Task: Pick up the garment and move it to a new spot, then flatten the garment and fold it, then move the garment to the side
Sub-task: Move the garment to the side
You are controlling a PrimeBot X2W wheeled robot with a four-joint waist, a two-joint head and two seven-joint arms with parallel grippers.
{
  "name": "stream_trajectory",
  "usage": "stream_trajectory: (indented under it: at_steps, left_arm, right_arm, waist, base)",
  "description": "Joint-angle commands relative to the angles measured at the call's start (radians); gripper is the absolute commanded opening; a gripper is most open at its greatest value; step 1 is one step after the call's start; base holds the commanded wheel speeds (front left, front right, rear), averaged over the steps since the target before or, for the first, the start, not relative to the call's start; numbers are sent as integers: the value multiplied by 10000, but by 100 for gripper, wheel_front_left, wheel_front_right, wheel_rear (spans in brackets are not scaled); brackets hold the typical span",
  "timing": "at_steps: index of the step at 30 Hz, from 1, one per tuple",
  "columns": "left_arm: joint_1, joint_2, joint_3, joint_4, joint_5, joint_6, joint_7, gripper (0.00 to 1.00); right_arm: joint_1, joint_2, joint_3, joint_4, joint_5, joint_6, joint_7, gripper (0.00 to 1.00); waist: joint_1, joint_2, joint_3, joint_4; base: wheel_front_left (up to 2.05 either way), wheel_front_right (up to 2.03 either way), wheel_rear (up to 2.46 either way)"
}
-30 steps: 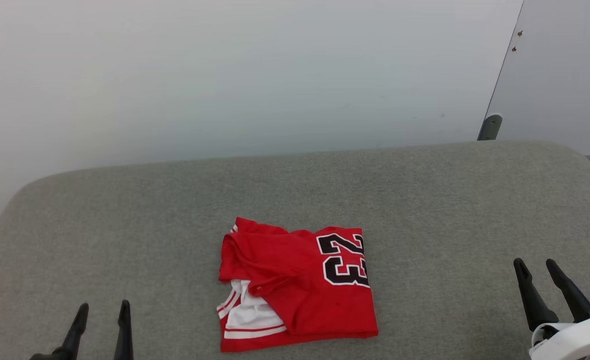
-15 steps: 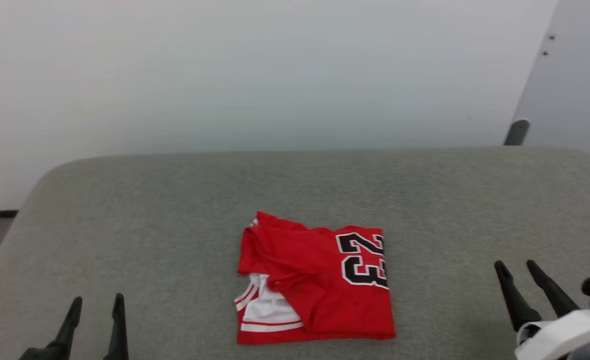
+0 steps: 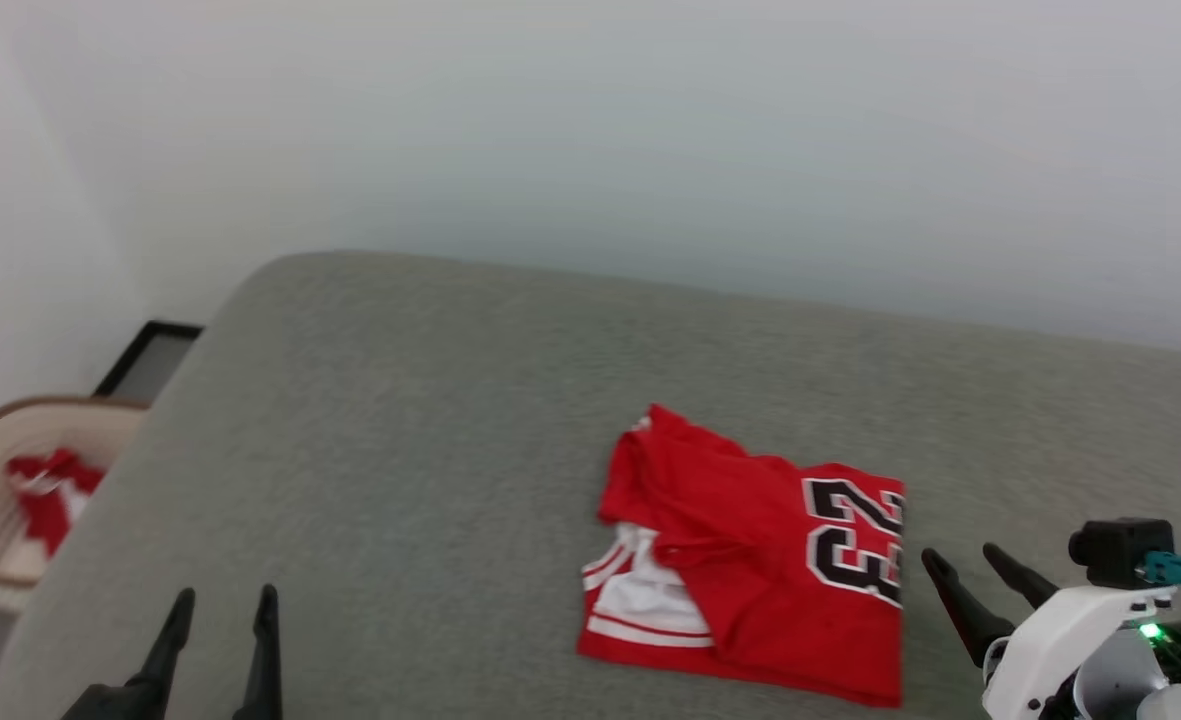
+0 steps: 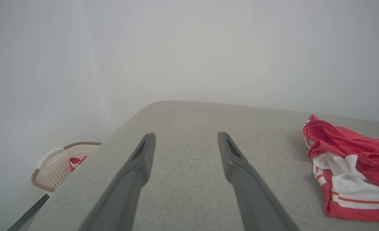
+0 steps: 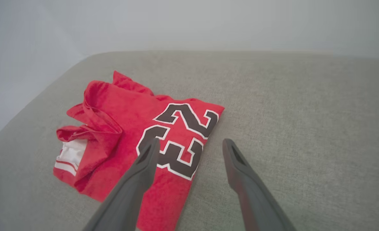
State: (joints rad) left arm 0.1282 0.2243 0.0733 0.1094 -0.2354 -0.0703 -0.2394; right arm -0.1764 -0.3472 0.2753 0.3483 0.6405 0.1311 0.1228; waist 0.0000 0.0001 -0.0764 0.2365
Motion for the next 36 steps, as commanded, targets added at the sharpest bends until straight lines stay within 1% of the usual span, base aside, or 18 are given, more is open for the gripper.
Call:
stream_trajectory:
  at_steps: [1, 6, 10, 19, 21, 26, 27, 28, 31, 36]
  left_arm:
    - [4, -26, -23, 1, -17, 42, -60, 100]
    - [-139, -183, -127, 49, -99, 95, -99, 100]
    - [-266, -315, -228, 145, -111, 79, -160, 100]
    - [-468, -519, -245, 392, -201, 48, -232, 100]
    - [-488, -532, -246, 419, -195, 37, -238, 100]
    - [-613, -605, -237, 490, -219, 0, -256, 100]
    - [-634, -622, -248, 502, -213, 7, -259, 100]
    - [-650, -633, -253, 517, -207, -7, -260, 100]
    - [-726, -670, -235, 523, -176, -38, -255, 100]
    - [-773, -701, -140, 483, -130, -69, -256, 100]
  right_arm:
    - [-145, 30, -13, 150, -109, -7, 210, 100]
    - [-567, 18, -265, 741, -352, -7, 1232, 100]
    - [-876, 99, -573, 1101, -652, -7, 1971, 100]
    - [-1059, 534, -1174, 1631, -1085, -7, 3616, 100]
    - [-1061, 624, -1262, 1690, -1096, -7, 3772, 100]
    - [-1139, 1049, -1618, 2145, -1169, -7, 4642, 100]
    - [-1156, 1131, -1618, 2228, -1137, -7, 4839, 42]
    - [-1194, 1175, -1571, 2275, -1085, -6, 5012, 0]
    - [-1379, 1145, -1485, 2323, -1126, -1, 5275, 0]
    - [-1902, 926, -1278, 2042, -1100, -6, 5256, 0]
  waist:
    - [0, -1, 253, 770]
    - [0, -1, 665, 1268]
    - [0, -1, 911, 1503]
    - [0, -1, 1234, 1633]
    - [0, -1, 1261, 1637]
    - [0, -1, 1410, 1606]
    - [0, -1, 1434, 1604]
    - [0, -1, 1456, 1601]
    - [0, -1, 1516, 1569]
    - [0, -1, 1530, 1460]
  base:
    - [0, 0, 0]
    - [0, 0, 0]
    - [0, 0, 0]
    - [0, 0, 0]
    - [0, 0, 0]
    - [0, 0, 0]
    - [0, 0, 0]
    - [0, 0, 0]
    - [0, 0, 0]
    - [0, 0, 0]
